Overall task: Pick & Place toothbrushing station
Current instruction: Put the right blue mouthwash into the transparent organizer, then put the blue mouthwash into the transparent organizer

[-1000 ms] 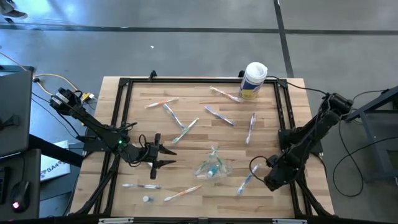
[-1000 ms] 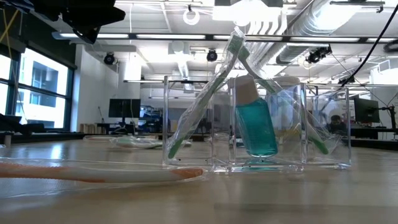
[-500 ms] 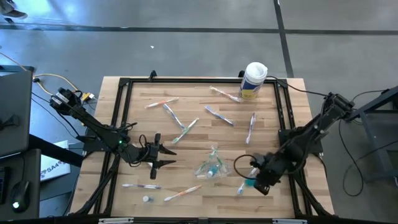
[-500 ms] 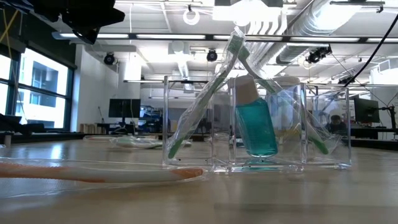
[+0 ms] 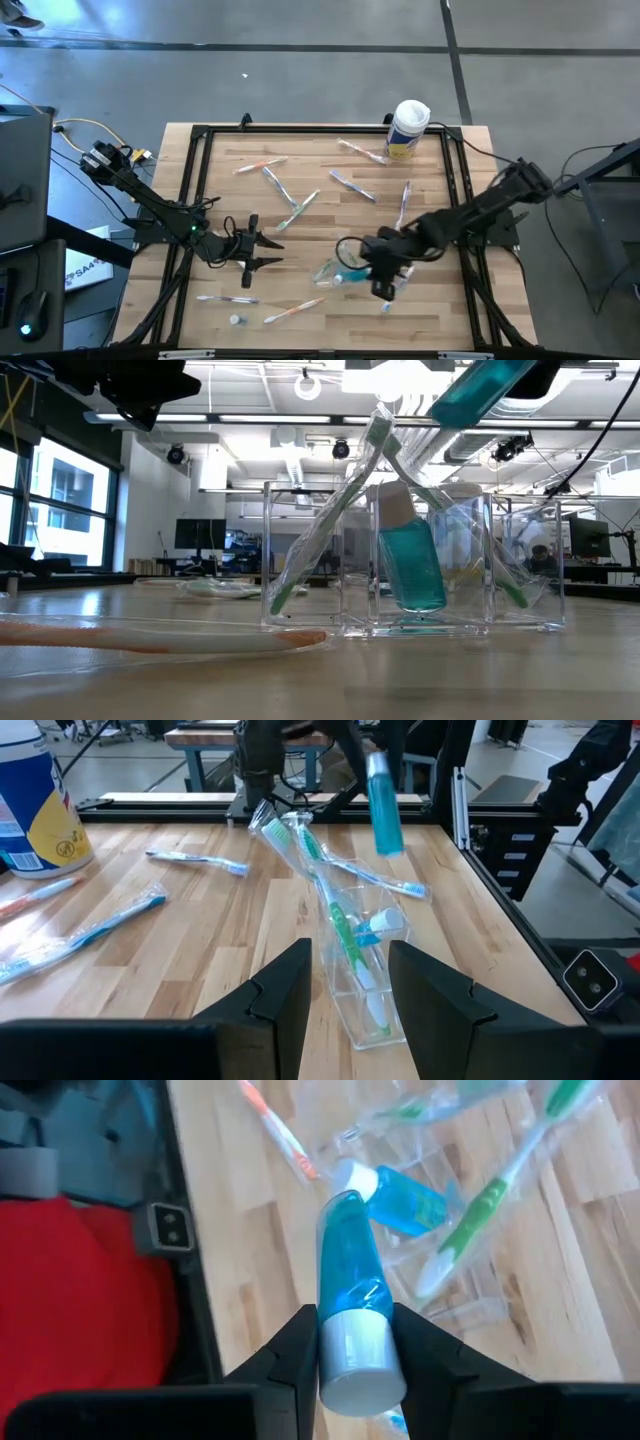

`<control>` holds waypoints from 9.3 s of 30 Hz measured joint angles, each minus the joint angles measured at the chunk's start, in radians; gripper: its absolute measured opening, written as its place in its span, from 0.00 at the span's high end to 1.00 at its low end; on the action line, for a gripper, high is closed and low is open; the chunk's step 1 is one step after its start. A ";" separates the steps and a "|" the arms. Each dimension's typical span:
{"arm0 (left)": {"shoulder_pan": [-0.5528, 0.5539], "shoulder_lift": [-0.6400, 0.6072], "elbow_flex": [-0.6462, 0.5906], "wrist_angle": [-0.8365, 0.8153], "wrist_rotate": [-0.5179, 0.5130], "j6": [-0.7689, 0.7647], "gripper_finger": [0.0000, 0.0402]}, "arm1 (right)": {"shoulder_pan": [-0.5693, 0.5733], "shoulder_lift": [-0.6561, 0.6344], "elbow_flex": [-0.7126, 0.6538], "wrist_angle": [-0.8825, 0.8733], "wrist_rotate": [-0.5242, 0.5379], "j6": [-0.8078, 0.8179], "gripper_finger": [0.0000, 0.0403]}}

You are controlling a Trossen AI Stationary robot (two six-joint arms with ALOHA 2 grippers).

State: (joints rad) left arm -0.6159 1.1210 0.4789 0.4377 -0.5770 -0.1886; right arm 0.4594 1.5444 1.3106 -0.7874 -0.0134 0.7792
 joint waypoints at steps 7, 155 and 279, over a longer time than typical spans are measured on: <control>0.000 0.000 0.000 -0.016 0.000 -0.001 0.66 | -0.045 0.157 0.191 -0.163 -0.018 -0.046 0.78; 0.000 0.000 0.034 -0.118 0.020 -0.009 0.66 | -0.048 0.086 0.293 -0.264 0.023 0.021 0.57; -0.346 0.486 0.707 -1.234 0.434 -0.777 0.35 | 0.245 0.044 0.293 -0.458 0.664 0.163 0.57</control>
State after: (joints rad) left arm -0.9623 1.6067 1.1862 -0.7964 -0.1429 -0.9657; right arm 0.7044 1.5883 1.6032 -1.2456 0.6505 0.9419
